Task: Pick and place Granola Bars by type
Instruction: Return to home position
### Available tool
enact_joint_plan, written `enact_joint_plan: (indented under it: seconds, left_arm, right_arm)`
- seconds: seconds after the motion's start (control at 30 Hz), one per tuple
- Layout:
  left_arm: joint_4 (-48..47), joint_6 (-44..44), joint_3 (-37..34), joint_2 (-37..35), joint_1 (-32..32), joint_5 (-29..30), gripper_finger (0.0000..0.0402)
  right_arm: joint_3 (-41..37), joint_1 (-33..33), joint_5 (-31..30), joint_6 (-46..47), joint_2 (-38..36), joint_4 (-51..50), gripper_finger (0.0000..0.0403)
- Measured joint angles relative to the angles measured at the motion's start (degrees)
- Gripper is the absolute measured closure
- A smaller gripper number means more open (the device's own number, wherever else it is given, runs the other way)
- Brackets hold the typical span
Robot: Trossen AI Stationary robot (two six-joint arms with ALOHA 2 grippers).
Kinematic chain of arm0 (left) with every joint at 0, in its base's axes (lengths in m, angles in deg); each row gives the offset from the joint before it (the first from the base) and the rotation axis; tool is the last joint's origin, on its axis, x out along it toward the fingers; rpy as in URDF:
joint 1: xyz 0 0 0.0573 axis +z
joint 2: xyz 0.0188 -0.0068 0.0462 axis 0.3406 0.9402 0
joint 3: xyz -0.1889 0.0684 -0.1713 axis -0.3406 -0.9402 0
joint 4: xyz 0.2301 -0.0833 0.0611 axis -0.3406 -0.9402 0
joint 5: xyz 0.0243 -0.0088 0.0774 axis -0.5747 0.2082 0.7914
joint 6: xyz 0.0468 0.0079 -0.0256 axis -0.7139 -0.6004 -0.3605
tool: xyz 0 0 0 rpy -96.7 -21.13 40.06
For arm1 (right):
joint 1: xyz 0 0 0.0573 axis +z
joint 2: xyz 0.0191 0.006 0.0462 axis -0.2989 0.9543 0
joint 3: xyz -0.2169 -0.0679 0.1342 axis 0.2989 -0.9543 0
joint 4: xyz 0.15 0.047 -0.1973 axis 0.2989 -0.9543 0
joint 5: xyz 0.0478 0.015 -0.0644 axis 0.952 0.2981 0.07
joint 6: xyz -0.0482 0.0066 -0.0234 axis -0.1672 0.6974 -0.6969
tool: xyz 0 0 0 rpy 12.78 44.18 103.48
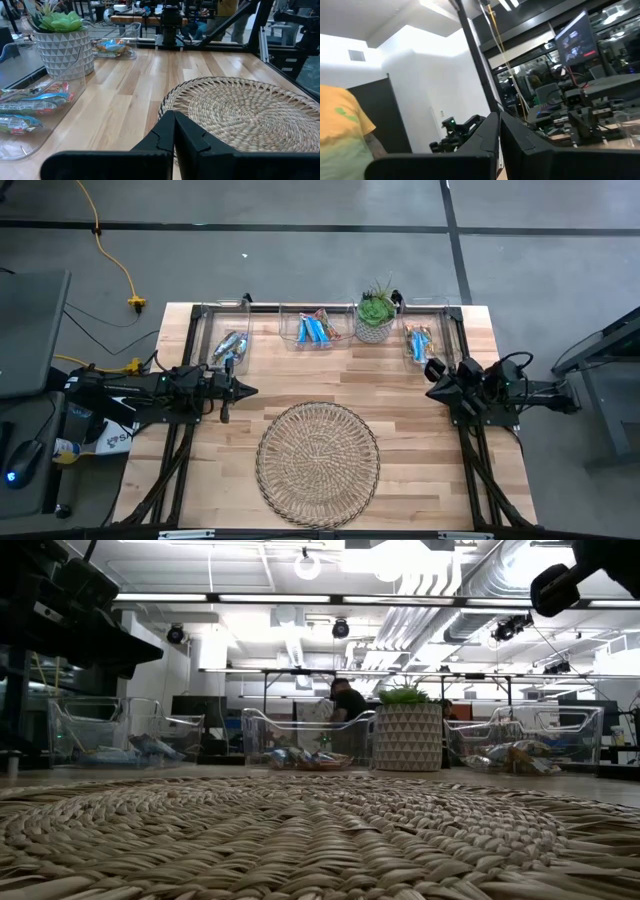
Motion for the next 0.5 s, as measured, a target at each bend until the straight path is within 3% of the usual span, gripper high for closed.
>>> enact_joint_plan:
  seconds: [0.17, 0.5]
  left_arm:
    - [0.0, 0.02, 0.0, 0.0, 0.01, 0.0, 0.04]
    - [0.0, 0.0, 0.0, -0.02, -0.01, 0.0, 0.04]
  right_arm:
    - [0.0, 2.84, -0.82, -2.02, -0.02, 0.29, 0.0403]
    - [-3.17, 5.73, -8.89, -5.78, -0.04, -0.92, 0.0403]
